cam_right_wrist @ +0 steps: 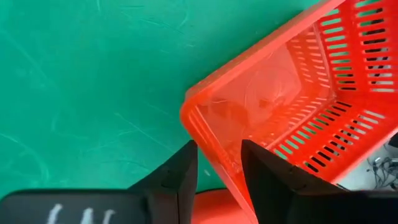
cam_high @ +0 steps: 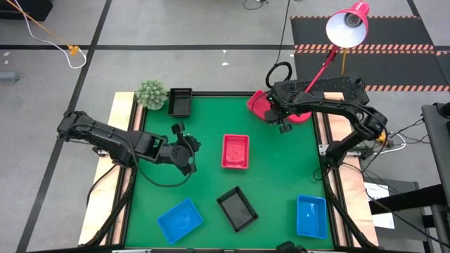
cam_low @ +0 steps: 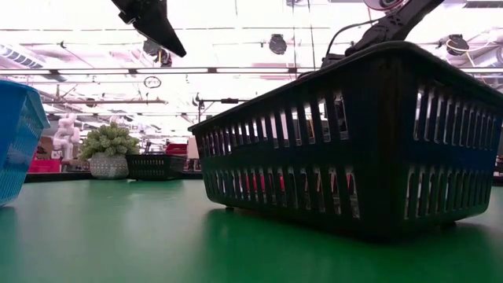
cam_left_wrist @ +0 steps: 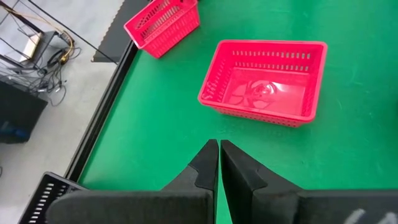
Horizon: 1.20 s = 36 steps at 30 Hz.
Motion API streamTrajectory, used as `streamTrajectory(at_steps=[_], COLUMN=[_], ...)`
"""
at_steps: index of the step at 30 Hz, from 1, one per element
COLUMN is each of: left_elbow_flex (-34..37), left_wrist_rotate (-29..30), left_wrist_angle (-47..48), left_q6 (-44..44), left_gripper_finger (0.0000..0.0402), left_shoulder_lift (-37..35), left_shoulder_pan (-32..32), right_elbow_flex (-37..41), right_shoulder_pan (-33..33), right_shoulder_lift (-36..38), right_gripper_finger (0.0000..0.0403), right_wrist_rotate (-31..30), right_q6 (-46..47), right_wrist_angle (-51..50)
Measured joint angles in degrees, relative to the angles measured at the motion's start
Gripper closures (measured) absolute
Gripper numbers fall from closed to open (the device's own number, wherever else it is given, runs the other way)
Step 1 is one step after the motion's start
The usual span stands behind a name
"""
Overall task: Stack baskets by color
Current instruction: Stack the top red bin on the stacked red bins
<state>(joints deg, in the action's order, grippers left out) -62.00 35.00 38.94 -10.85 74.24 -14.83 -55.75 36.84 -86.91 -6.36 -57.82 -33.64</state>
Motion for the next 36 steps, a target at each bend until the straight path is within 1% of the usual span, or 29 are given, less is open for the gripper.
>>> streamTrajectory(at_steps=[4, 12, 20, 23, 28, 30, 33, 36], left_elbow_flex=[0.0, 0.0, 0.0, 0.0, 0.0, 0.0, 0.0, 0.0], left_wrist_rotate=[0.0, 0.0, -0.5, -0.5, -0.5, -0.5, -0.5, -0.5], left_wrist_angle=[0.0, -0.2, -0.2, -0.2, -0.2, -0.2, -0.2, -0.2], left_q6=[0.0, -0.3, -0.2, -0.2, 0.1, 0.2, 0.2, 0.2], left_gripper_finger=[0.038, 0.038, 0.038, 0.038, 0.038, 0.038, 0.038, 0.038], left_shoulder_lift=[0.0, 0.0, 0.0, 0.0, 0.0, 0.0, 0.0, 0.0], left_shoulder_pan=[0.0, 0.0, -0.5, -1.1, -1.7, -1.8, -1.7, -1.7], right_elbow_flex=[0.0, 2.1, 2.1, 2.1, 2.1, 2.1, 1.8, -0.2], right_shoulder_pan=[0.0, -0.2, -3.7, -5.7, -10.5, -12.7, -16.4, -20.4], right_shoulder_lift=[0.0, 0.0, 0.3, 0.3, 2.0, 3.7, 6.8, 9.4], right_gripper_finger=[0.0298, 0.0356, 0.0395, 0.0395, 0.0397, 0.0398, 0.0397, 0.0397], right_wrist_rotate=[0.2, 0.5, 0.4, -0.8, -8.9, -11.1, -13.2, -13.2], right_q6=[-0.1, -2.6, 0.5, 4.5, 15.3, 19.4, 25.5, 32.4], right_wrist_angle=[0.0, 0.9, 1.7, 1.9, 1.7, 1.5, 0.7, -2.7])
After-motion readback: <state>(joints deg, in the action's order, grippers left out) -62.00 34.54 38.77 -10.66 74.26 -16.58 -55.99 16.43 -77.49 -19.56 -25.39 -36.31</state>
